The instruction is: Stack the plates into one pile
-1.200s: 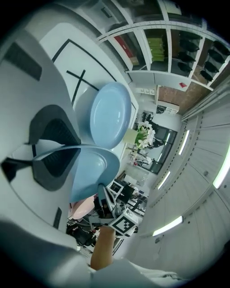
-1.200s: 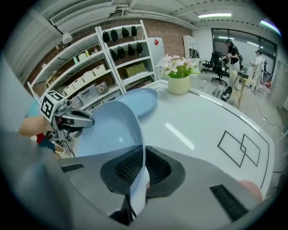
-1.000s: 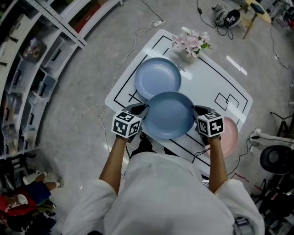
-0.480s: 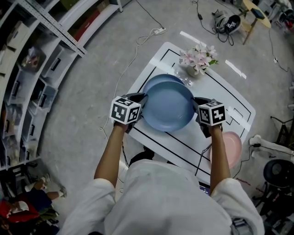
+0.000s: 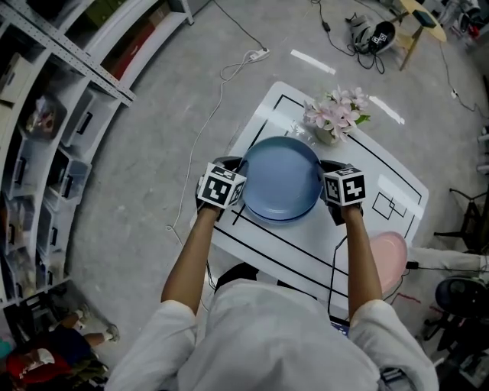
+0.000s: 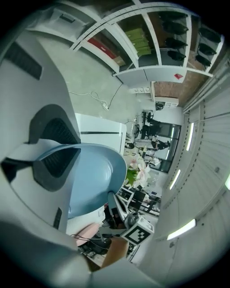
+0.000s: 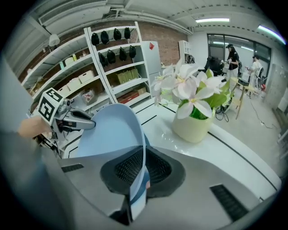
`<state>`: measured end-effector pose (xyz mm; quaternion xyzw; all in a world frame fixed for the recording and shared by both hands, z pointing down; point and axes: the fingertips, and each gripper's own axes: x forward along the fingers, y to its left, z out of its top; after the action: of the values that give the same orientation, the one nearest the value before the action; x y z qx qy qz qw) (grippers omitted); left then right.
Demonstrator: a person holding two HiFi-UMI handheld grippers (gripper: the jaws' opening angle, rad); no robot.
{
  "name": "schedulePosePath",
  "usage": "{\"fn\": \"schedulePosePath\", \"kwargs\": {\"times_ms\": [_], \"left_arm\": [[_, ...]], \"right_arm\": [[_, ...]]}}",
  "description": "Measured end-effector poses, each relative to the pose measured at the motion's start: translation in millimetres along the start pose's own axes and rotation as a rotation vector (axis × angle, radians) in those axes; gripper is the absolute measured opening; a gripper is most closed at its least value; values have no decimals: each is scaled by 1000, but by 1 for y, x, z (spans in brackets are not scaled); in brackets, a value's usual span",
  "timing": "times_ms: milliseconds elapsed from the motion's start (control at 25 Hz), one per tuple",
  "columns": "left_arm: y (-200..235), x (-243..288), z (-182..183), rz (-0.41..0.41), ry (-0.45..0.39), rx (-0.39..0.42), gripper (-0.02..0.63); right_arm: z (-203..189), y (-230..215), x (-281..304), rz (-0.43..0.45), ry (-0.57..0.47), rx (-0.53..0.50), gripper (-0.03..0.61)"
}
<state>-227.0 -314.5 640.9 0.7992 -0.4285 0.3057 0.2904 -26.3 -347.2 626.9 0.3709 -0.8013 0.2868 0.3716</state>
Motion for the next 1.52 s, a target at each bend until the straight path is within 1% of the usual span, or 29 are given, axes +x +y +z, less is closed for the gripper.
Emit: {"fn": "schedulePosePath", "kwargs": {"times_ms": [80,200,320,400,480,520,560,600,640,720,840,960,1080,1120,1160,1240,1360,1440,1520], "left_arm": [[2,8,-6,9,22,31,48],[4,16,-11,29,22,68,54],[2,22,-19,74,66,156,69],[0,23,-21,101,77,195,74],[0,23,-22,119,73,208,78],[0,22,-23,129,66,210,86],[2,20,-23,141,53,208,109],[3,18,-23,154,35,201,132],[5,14,-22,166,14,190,141],[7,4,-20,185,-20,174,143],[4,-14,-21,206,-48,171,141],[-1,-33,-15,216,-96,156,132],[-11,-55,-5,215,-158,158,95],[-16,-63,0,212,-182,165,64],[-23,-72,5,206,-211,171,41],[-39,-88,21,186,-284,181,24],[-72,-103,47,129,-386,218,20],[-104,-109,58,83,-422,264,20],[-143,-111,65,28,-438,311,20]], "right_arm": [[-7,-3,10,-13,7,18,31],[-15,-5,19,-48,8,-12,43],[-23,-6,26,-64,17,-41,54],[-25,-6,26,-60,11,-45,55],[-23,-4,24,-61,2,-46,77],[-22,-3,22,-70,-5,-59,109],[-22,-3,21,-83,-13,-73,143],[-22,-3,18,-98,-21,-83,161],[-22,-4,15,-114,-28,-85,175],[-20,-7,3,-152,-49,-84,172],[-19,-7,-26,-211,-84,-80,147],[-17,-8,-61,-285,-148,-63,86],[-20,-3,-96,-346,-215,-41,41],[-23,-1,-108,-359,-234,-37,16],[-26,1,-120,-369,-251,-31,15],[-33,4,-144,-387,-282,-17,14],[-47,5,-180,-432,-321,-16,14],[-60,4,-209,-459,-352,-10,14],[-79,1,-241,-479,-388,23,14]]}}
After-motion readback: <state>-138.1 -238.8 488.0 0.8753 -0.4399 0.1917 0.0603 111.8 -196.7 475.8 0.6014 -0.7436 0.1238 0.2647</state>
